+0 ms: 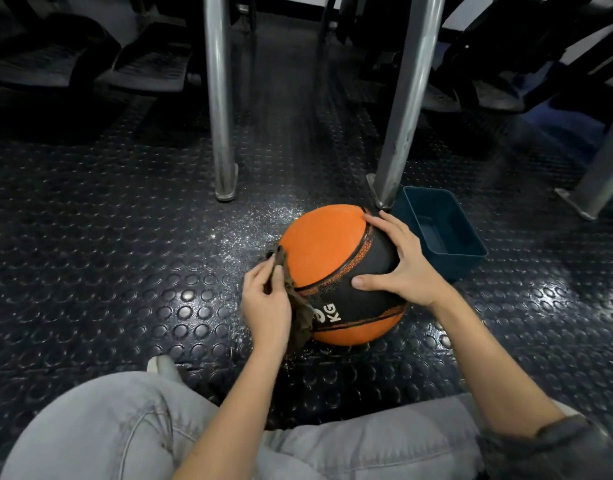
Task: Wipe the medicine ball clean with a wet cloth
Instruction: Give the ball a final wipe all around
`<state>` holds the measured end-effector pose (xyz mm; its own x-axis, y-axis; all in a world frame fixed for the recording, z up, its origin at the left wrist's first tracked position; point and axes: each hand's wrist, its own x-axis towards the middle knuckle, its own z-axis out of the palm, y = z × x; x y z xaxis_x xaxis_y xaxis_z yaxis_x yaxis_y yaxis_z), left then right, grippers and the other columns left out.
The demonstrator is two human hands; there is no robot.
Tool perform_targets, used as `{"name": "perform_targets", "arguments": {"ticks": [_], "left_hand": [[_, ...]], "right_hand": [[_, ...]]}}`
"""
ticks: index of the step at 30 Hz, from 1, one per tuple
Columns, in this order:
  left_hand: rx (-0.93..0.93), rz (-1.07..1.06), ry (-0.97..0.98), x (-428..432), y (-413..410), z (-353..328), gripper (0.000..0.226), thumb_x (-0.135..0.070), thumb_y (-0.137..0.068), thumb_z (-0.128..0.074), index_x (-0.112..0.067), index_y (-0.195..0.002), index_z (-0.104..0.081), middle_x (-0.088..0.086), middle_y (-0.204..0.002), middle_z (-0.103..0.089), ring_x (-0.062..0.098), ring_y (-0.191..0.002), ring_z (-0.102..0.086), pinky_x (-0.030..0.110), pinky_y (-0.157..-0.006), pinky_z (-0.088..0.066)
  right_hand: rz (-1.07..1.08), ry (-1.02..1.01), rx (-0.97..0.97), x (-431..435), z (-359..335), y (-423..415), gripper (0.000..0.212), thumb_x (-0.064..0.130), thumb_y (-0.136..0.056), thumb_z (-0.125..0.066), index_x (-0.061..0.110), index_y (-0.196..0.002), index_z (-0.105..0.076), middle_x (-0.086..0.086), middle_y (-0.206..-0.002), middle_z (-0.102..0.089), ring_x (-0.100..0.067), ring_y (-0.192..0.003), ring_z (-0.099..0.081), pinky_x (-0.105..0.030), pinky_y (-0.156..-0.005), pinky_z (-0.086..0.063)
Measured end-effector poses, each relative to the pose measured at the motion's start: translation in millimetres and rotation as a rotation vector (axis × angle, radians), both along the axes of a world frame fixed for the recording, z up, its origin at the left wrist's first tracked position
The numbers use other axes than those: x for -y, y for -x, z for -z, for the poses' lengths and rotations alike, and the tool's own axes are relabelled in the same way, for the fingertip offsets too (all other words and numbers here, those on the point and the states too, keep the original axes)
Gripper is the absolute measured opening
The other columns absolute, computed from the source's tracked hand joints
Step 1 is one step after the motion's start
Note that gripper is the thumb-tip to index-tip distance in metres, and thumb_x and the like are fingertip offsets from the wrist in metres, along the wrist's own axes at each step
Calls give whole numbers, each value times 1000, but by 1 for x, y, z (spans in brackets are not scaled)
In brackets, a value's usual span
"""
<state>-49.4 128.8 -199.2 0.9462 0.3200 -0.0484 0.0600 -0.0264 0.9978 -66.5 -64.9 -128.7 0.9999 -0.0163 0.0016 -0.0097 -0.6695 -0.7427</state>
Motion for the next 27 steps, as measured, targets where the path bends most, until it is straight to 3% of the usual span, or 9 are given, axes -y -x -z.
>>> {"name": "perform_targets", "arguments": {"ticks": [3,7,9,11,13,16,18,22,27], "left_hand": [[243,56,-148,8,8,-15,26,-17,-93,-57,-15,-118,-66,-19,-107,-54,3,-105,-49,15,-97,-34],[609,258,-445,12,2,-31,29,-27,-89,-52,-18,-108,-71,-8,-108,-63,9,-103,-45,17,-96,-32],[646,349,-518,10,-9,-40,31,-28,-88,-50,-17,-106,-72,-4,-106,-65,13,-102,-48,23,-94,-33],[520,322,-503,4,-25,-49,28,-24,-90,-51,-14,-106,-72,-1,-107,-65,16,-102,-52,23,-93,-34],[224,284,-393,-13,-46,-53,24,-17,-94,-53,-13,-111,-70,0,-111,-64,17,-103,-55,23,-92,-37],[-187,358,-131,-39,-66,-42,25,-17,-97,-50,-12,-115,-67,2,-99,-65,11,-74,-56,24,-67,-44],[-249,342,-13,-42,-64,-38,24,-16,-97,-50,-11,-113,-67,4,-99,-66,10,-68,-53,23,-61,-42],[34,310,-159,-29,-42,-51,20,-14,-93,-56,-17,-106,-71,-11,-104,-63,7,-98,-56,21,-90,-41],[453,408,-409,-19,2,-56,22,-21,-84,-59,-21,-101,-73,-27,-97,-55,4,-98,-53,9,-94,-31]], "right_hand": [[-20,-16,-4,-3,-1,2,99,66,-39,-75,60,-128,-31,24,-146,-14,-5,-138,-4,-45,-115,-11],[-47,56,40,-13,0,2,94,67,-40,-73,66,-123,-29,25,-147,-15,-4,-139,-3,-49,-116,-11],[-69,109,50,-18,0,2,95,70,-40,-72,65,-125,-29,24,-149,-13,-7,-140,-1,-51,-116,-10],[-83,152,59,-24,0,6,96,73,-40,-70,64,-126,-28,24,-151,-10,-7,-141,1,-52,-116,-8],[-108,181,84,-32,1,13,94,74,-41,-68,65,-125,-27,29,-150,-6,-4,-141,5,-53,-116,-5],[-160,221,148,-41,6,23,96,75,-44,-68,65,-129,-25,33,-149,-2,-3,-142,9,-60,-113,-5],[-170,241,167,-43,8,27,98,75,-45,-68,63,-131,-23,31,-150,-3,-4,-142,9,-62,-112,-6],[-146,178,128,-37,2,25,98,75,-43,-70,60,-131,-29,30,-149,-8,-6,-141,3,-58,-114,-9],[-36,287,17,-33,-14,9,129,84,-30,-59,47,-145,-13,17,-136,-15,-5,-131,-7,-46,-114,-11]]}}
